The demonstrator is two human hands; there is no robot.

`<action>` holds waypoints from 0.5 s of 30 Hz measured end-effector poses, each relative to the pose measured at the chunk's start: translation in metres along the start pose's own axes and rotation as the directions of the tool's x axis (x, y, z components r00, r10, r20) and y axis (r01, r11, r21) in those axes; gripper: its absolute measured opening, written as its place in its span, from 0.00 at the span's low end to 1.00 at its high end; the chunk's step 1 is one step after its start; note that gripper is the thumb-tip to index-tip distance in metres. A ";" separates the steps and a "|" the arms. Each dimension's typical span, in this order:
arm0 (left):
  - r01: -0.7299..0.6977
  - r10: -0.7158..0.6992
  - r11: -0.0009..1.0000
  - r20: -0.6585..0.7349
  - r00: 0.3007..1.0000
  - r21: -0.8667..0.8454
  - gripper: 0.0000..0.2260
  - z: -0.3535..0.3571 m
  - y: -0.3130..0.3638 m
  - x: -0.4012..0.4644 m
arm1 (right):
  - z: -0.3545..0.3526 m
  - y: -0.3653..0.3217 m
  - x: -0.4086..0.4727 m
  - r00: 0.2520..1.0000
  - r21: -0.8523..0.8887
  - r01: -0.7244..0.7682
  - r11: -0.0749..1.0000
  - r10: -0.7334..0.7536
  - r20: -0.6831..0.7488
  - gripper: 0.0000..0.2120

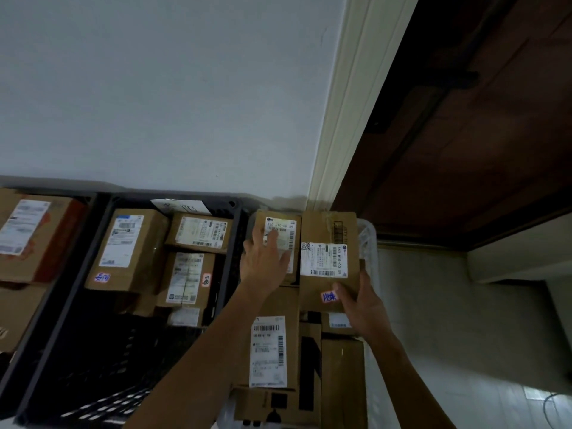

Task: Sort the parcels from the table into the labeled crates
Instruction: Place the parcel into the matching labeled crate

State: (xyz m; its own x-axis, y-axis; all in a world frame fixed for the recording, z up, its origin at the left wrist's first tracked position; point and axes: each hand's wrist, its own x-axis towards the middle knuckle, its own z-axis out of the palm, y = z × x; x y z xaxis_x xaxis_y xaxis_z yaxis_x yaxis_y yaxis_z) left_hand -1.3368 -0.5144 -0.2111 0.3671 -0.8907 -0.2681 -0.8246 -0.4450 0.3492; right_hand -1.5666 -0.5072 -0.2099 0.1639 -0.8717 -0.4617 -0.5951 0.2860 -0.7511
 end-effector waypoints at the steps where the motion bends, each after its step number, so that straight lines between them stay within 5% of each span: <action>1: -0.018 0.018 1.000 0.009 1.000 -0.010 0.25 -0.003 -0.003 0.000 | 0.000 0.000 0.000 1.000 -0.003 -0.003 1.000 0.003 -0.003 0.30; 8: -0.111 0.120 0.992 0.167 0.979 -0.067 0.28 -0.018 -0.016 -0.009 | -0.002 -0.003 -0.001 1.000 -0.032 -0.011 0.999 0.012 0.010 0.28; 15: -0.313 0.257 0.894 0.206 0.944 0.322 0.28 -0.011 -0.026 -0.041 | 0.002 -0.007 -0.001 0.998 -0.078 -0.069 0.995 0.068 -0.015 0.30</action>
State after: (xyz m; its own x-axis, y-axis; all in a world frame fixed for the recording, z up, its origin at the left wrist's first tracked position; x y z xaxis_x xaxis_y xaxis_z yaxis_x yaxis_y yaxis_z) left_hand -1.3254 -0.4670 -0.1992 0.0460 -0.9362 -0.3485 -0.9903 -0.0886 0.1073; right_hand -1.5613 -0.5075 -0.2055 0.1111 -0.8562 -0.5046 -0.6649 0.3134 -0.6781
